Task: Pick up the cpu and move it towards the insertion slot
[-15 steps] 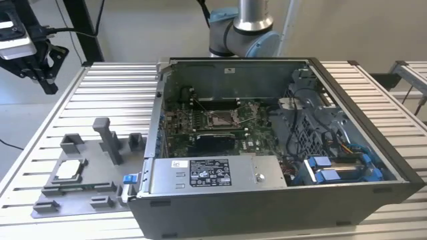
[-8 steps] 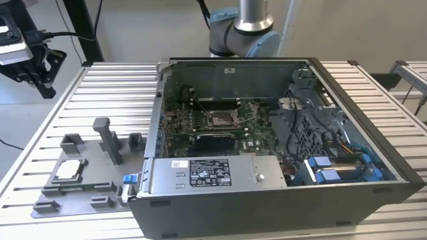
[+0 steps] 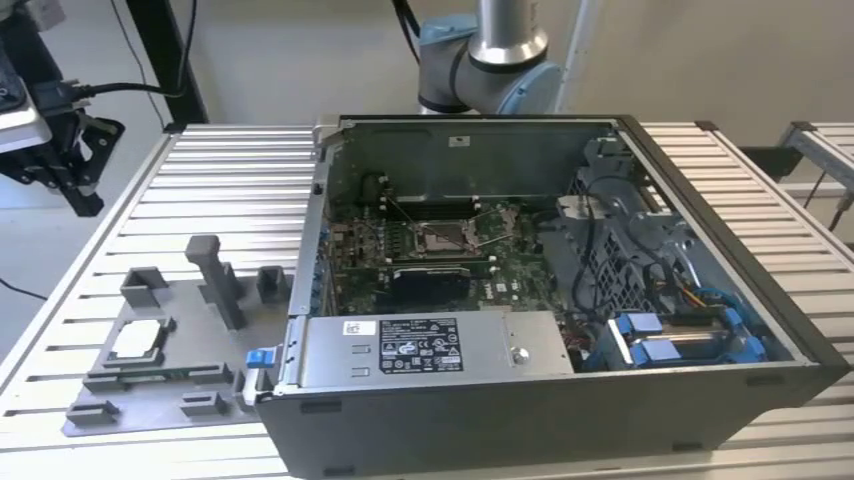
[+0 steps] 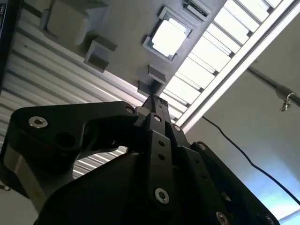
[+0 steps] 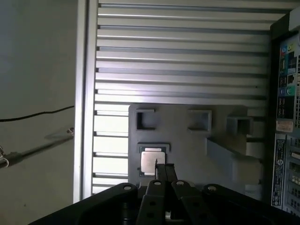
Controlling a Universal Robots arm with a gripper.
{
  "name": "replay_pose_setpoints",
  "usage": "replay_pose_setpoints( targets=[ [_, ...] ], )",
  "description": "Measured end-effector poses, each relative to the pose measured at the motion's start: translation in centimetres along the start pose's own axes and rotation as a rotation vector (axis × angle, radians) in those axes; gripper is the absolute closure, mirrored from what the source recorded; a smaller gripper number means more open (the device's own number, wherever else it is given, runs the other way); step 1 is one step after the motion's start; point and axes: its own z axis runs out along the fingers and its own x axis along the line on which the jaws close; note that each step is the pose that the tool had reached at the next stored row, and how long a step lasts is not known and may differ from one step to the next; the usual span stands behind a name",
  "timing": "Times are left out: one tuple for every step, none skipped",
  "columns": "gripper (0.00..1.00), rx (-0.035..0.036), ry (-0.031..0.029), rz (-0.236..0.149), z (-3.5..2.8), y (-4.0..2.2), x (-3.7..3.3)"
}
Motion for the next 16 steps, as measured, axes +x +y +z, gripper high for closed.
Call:
replay_pose_setpoints(
  targets=[
    [1.00, -0.0001, -0.0002, 0.000, 0.05, -0.04, 0.01],
    [1.00, 0.0000, -0.0001, 0.000, 0.06, -0.04, 0.01],
    [1.00, 0.0000, 0.0000, 0.000, 0.05, -0.04, 0.01],
    [1.00, 0.0001, 0.0001, 0.000, 0.05, -0.04, 0.02],
    [1.00, 0.0002, 0.0002, 0.000, 0.05, -0.05, 0.01],
    [1.00, 0.0002, 0.0002, 0.000, 0.05, -0.05, 0.01],
    [1.00, 0.0001, 0.0001, 0.000, 0.05, -0.05, 0.01],
    [1.00, 0.0001, 0.0001, 0.000, 0.05, -0.05, 0.01],
    [1.00, 0.0001, 0.0001, 0.000, 0.05, -0.05, 0.01],
    [1.00, 0.0001, 0.0001, 0.000, 0.05, -0.05, 0.01],
    [1.00, 0.0001, 0.0001, 0.000, 0.05, -0.05, 0.01],
    [1.00, 0.0001, 0.0001, -0.001, 0.05, -0.05, 0.01],
    [1.00, 0.0001, 0.0002, -0.001, 0.05, -0.05, 0.01],
    [1.00, 0.0001, 0.0001, -0.001, 0.05, -0.05, 0.01],
    [1.00, 0.0001, 0.0001, -0.001, 0.05, -0.05, 0.01],
    [1.00, 0.0001, 0.0001, -0.001, 0.05, -0.05, 0.01]
  ],
)
